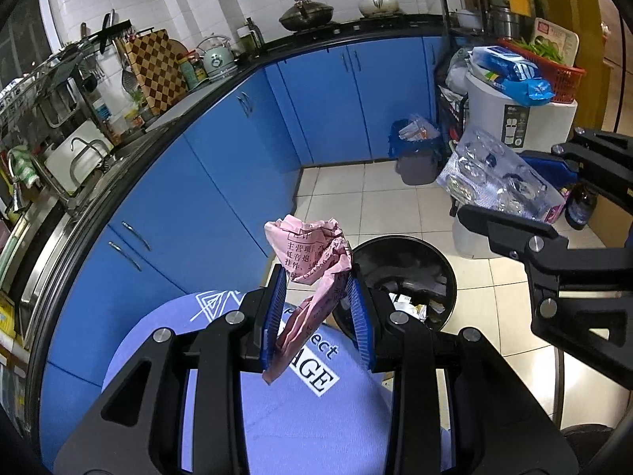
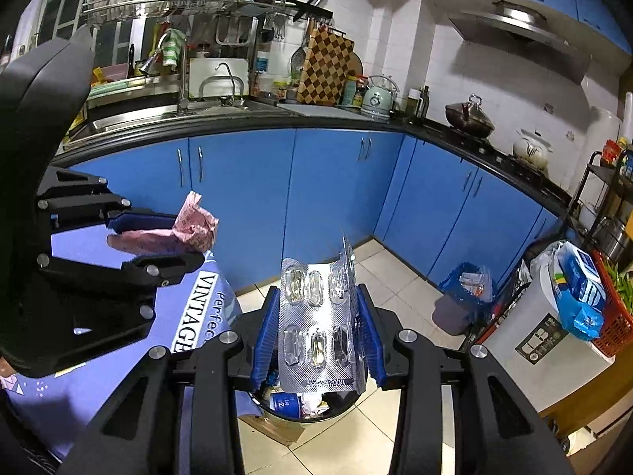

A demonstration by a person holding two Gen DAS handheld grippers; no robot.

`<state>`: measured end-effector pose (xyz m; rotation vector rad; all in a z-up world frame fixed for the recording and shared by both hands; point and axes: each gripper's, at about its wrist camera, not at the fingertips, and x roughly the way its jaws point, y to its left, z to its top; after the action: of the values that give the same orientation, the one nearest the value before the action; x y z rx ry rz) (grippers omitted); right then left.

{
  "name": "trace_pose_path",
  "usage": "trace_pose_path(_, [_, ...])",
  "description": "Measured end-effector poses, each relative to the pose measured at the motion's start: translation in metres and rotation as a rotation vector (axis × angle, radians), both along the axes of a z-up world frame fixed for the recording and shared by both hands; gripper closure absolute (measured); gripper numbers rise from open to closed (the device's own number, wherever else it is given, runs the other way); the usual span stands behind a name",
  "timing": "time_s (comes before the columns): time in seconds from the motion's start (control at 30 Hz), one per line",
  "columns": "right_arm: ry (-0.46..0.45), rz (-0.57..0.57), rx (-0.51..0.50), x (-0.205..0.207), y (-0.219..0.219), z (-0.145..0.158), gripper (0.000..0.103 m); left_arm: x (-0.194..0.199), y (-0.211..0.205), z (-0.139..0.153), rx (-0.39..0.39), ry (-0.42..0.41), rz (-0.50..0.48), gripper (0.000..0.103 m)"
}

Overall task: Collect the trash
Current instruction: 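Carry the blister pack in the right tool while the left tool carries the pink wrapper over the bin, then open the right tool to drop the blister pack while the left tool releases the pink wrapper into the bin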

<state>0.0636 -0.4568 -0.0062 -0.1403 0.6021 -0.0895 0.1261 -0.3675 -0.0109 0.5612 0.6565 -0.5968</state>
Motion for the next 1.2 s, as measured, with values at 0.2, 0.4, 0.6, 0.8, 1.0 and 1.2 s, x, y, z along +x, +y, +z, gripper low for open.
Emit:
trace_pose_path(0.2, [0.027,-0.011,0.012,0.013,-0.012,-0.01,0.065,0.016,-0.013,-0.007,0.011,0.017,-0.009,0.069])
trace_pose_path(0.4, [0.044,-0.018,0.027,0.029,-0.023,-0.016,0.065,0.03,-0.028,-0.015,0.025,0.024,-0.019,0.069])
trace_pose_path(0.6, [0.068,-0.028,0.06,0.047,-0.033,-0.027,0.065,0.045,-0.042,-0.024,0.04,0.036,-0.024,0.069])
trace_pose_path(0.8, [0.093,-0.035,0.08,0.065,-0.041,-0.038,0.065,0.06,-0.049,-0.033,0.048,0.051,-0.016,0.069])
trace_pose_path(1.0, [0.109,-0.042,0.104,0.079,-0.05,-0.046,0.063,0.075,-0.054,-0.041,0.056,0.069,-0.004,0.069])
trace_pose_path(1.2, [0.082,-0.098,0.128,0.083,-0.065,-0.049,0.03,0.083,-0.061,-0.048,0.067,0.085,0.008,0.069])
